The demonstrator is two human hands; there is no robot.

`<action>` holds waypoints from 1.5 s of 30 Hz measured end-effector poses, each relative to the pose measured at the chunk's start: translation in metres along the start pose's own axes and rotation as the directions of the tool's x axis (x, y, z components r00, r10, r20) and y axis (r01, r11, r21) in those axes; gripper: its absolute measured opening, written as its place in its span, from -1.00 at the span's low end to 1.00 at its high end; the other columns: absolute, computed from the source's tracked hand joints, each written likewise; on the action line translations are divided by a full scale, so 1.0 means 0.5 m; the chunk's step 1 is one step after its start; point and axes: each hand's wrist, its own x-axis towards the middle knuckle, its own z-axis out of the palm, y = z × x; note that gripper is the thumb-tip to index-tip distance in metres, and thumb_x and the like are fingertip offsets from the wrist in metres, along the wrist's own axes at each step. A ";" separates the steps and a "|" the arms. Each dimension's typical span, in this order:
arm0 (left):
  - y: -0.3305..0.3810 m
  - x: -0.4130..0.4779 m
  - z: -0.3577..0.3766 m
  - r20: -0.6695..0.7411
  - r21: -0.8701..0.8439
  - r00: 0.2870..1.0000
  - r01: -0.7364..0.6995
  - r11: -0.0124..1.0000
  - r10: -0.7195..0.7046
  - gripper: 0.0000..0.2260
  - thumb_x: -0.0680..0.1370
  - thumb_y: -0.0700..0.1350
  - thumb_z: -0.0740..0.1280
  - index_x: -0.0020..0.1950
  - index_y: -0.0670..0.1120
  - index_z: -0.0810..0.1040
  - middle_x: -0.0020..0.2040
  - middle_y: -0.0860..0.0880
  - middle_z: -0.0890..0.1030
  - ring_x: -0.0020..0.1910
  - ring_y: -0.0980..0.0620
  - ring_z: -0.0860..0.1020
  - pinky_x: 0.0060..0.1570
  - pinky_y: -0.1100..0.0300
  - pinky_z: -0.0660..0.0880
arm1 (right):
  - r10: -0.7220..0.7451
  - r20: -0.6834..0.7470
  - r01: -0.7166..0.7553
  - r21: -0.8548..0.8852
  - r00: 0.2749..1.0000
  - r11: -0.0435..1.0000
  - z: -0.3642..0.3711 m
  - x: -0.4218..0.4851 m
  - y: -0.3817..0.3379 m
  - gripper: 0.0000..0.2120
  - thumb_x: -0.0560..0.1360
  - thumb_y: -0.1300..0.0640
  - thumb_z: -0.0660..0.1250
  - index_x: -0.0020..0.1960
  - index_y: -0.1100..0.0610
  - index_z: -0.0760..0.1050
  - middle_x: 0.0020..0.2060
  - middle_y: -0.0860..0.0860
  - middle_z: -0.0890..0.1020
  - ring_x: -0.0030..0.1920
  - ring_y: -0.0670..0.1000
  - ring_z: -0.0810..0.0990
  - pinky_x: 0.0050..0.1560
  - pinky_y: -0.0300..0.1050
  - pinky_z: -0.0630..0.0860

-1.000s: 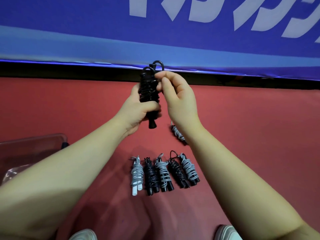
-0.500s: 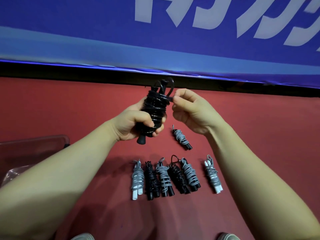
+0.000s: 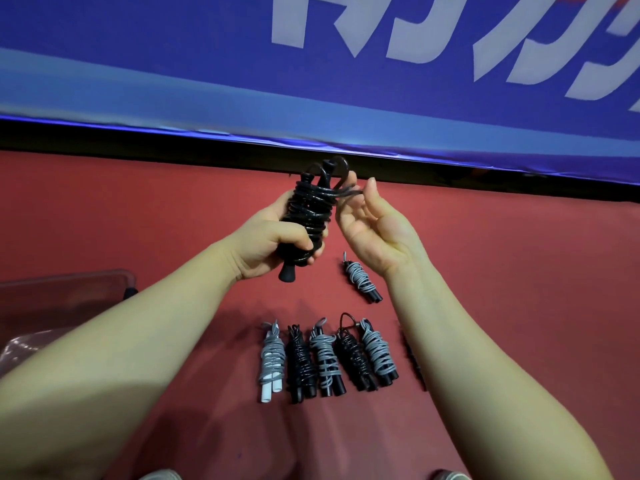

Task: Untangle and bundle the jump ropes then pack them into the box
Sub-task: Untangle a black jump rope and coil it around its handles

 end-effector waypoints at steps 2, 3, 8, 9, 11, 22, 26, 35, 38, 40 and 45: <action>-0.003 0.001 0.002 -0.004 -0.011 1.000 0.004 1.000 -0.004 -0.51 0.21 -0.42 0.20 0.07 -0.05 0.38 -0.22 -0.18 0.51 -0.34 -0.11 0.51 -0.36 0.09 0.45 | -0.018 0.006 0.018 -0.009 1.000 1.000 0.001 -0.002 0.005 -0.69 0.36 0.28 0.34 0.08 0.32 0.46 -0.18 0.16 0.62 -0.19 -0.05 0.53 -0.30 -0.25 0.53; -0.005 0.001 0.003 -0.006 -0.025 1.000 0.006 1.000 -0.006 -0.51 0.21 -0.42 0.20 0.07 -0.05 0.39 -0.23 -0.18 0.51 -0.35 -0.11 0.51 -0.37 0.10 0.45 | -0.037 -0.001 0.037 -0.031 0.999 0.999 0.002 -0.004 0.009 -0.79 0.41 0.23 0.34 0.00 0.31 0.49 -0.20 0.12 0.63 -0.20 -0.04 0.55 -0.21 -0.17 0.56; -0.015 0.003 0.002 -0.020 -0.129 1.000 0.006 0.992 -0.009 -0.53 0.16 -0.41 0.22 0.04 -0.13 0.40 -0.21 -0.20 0.51 -0.35 -0.13 0.50 -0.37 0.12 0.46 | -0.214 -0.012 0.211 -0.136 0.977 0.968 0.009 -0.008 0.016 -0.81 0.54 0.05 0.26 -0.07 0.14 0.57 -0.45 -0.02 0.57 -0.35 -0.06 0.63 -0.20 -0.14 0.63; -0.015 0.004 0.001 -0.018 -0.155 1.000 -0.001 0.988 -0.002 -0.51 0.13 -0.40 0.25 0.04 -0.15 0.40 -0.20 -0.19 0.51 -0.35 -0.12 0.50 -0.37 0.12 0.46 | -0.268 -0.012 0.264 -0.129 0.963 0.956 0.004 -0.004 0.010 -0.79 0.56 0.04 0.23 -0.06 0.13 0.57 -0.51 -0.04 0.50 -0.44 -0.11 0.59 -0.30 -0.19 0.62; -0.005 0.007 -0.003 -0.018 -0.243 0.999 -0.042 0.969 0.039 -0.53 0.12 -0.33 0.28 0.02 -0.18 0.40 -0.20 -0.16 0.50 -0.35 -0.07 0.49 -0.36 0.15 0.46 | -0.323 -0.017 0.317 -0.153 0.946 0.936 -0.010 0.004 -0.005 -0.74 0.60 0.01 0.15 -0.01 0.14 0.54 -0.58 -0.08 0.31 -0.60 -0.18 0.34 -0.52 -0.34 0.45; 0.004 0.031 -0.012 -0.492 0.658 0.823 0.139 0.740 0.283 -0.71 0.40 -0.28 0.33 0.04 -0.01 0.40 -0.28 0.09 0.47 -0.34 0.06 0.43 -0.44 0.41 0.29 | -0.559 0.599 0.636 -0.756 0.574 -0.158 -0.059 -0.015 0.024 -0.64 0.45 0.36 0.20 0.03 -0.08 0.37 -0.20 -0.04 0.37 -0.29 -0.17 0.32 -0.24 -0.36 0.31; 0.001 0.031 -0.035 -0.523 0.793 0.762 0.272 0.545 0.382 -0.70 0.45 -0.20 0.32 0.16 -0.01 0.43 0.02 -0.07 0.55 -0.04 -0.17 0.53 -0.21 0.20 0.29 | -0.324 0.488 0.388 -0.862 0.811 -0.327 -0.037 -0.021 0.072 -0.68 0.42 -0.20 0.29 0.07 -0.11 0.30 -0.12 -0.11 0.51 -0.15 -0.13 0.49 -0.03 -0.15 0.48; -0.001 0.032 -0.046 -0.501 0.816 0.766 0.262 0.516 0.403 -0.63 0.39 -0.20 0.36 0.17 -0.02 0.42 0.07 -0.13 0.54 -0.04 -0.17 0.53 -0.20 0.13 0.36 | -0.135 0.310 0.242 -0.897 0.941 -0.370 -0.034 -0.010 0.068 -0.83 0.55 0.04 0.28 -0.13 0.13 0.47 -0.24 0.04 0.57 -0.24 -0.04 0.48 -0.25 -0.33 0.35; 0.002 0.032 -0.050 -0.533 0.775 0.753 0.252 0.579 0.386 -0.65 0.41 -0.21 0.36 0.16 -0.03 0.42 0.04 -0.09 0.56 -0.12 -0.10 0.49 -0.22 0.17 0.30 | -0.068 0.228 0.226 -0.973 0.971 -0.034 -0.043 -0.006 0.044 -0.77 0.59 0.07 0.20 -0.22 0.08 0.46 -0.37 -0.05 0.44 -0.46 -0.19 0.34 -0.44 -0.40 0.26; 0.005 0.032 -0.052 -0.554 0.727 0.748 0.221 0.650 0.366 -0.65 0.42 -0.22 0.37 0.18 -0.03 0.42 0.03 -0.05 0.57 -0.11 -0.05 0.49 -0.19 0.19 0.32 | 0.107 0.081 0.059 -0.978 0.991 0.198 -0.049 -0.005 0.031 -0.71 0.62 -0.04 0.11 -0.19 0.05 0.45 -0.41 -0.08 0.35 -0.46 -0.15 0.23 -0.44 -0.33 0.16; -0.005 0.033 -0.036 -0.551 0.518 0.808 0.135 0.845 0.208 -0.64 0.39 -0.35 0.33 0.06 0.02 0.40 -0.24 0.02 0.54 -0.33 -0.02 0.47 -0.28 0.17 0.38 | 0.004 0.053 0.053 -0.993 0.999 -0.102 -0.060 0.008 0.015 -0.70 0.61 0.03 0.17 -0.24 0.10 0.50 -0.36 0.00 0.50 -0.36 -0.07 0.50 -0.26 -0.21 0.51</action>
